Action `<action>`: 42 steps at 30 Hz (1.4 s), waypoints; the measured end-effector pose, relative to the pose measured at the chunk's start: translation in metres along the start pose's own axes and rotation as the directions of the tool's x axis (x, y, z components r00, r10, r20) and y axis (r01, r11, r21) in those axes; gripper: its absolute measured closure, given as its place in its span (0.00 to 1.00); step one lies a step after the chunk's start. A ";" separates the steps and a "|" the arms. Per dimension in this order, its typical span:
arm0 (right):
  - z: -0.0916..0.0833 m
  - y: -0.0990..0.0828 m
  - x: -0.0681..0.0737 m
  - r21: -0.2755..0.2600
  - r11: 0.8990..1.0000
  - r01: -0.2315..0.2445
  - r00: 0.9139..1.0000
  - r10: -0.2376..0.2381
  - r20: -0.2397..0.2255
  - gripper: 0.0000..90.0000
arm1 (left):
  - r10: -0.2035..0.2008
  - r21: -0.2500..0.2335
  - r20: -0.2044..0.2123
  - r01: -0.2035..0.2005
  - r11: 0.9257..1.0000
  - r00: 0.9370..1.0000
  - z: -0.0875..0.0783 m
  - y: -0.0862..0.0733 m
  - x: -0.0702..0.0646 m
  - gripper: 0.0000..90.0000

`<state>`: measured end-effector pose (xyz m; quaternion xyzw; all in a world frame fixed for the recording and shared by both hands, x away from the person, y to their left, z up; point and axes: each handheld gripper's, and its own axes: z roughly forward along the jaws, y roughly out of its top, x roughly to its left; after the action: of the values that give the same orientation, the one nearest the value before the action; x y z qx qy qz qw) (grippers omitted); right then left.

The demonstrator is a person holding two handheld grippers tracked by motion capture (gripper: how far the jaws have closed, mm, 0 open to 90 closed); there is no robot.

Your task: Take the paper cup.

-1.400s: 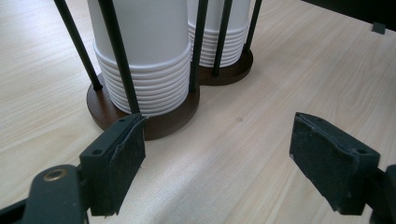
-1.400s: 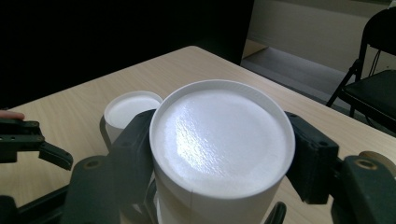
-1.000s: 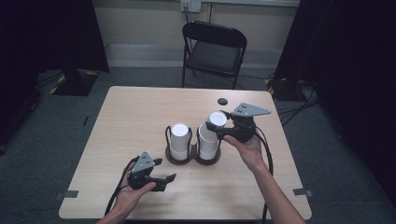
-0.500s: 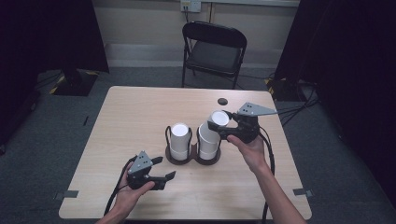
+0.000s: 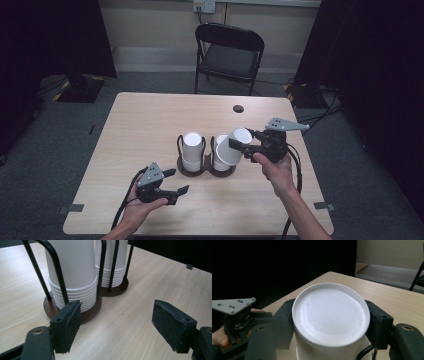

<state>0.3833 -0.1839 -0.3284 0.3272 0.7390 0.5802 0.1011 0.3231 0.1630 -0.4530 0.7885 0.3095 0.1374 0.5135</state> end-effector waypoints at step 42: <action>0.045 -0.067 0.036 0.084 0.969 -0.233 0.920 0.248 -0.304 0.38 | 0.127 -0.255 0.058 -0.108 0.961 0.990 0.012 -0.004 -0.022 0.51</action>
<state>0.3553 -0.1341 -0.3958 0.3219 0.7130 0.6154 -0.0963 0.3111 0.1418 -0.4596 0.7386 0.2229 0.1766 0.6113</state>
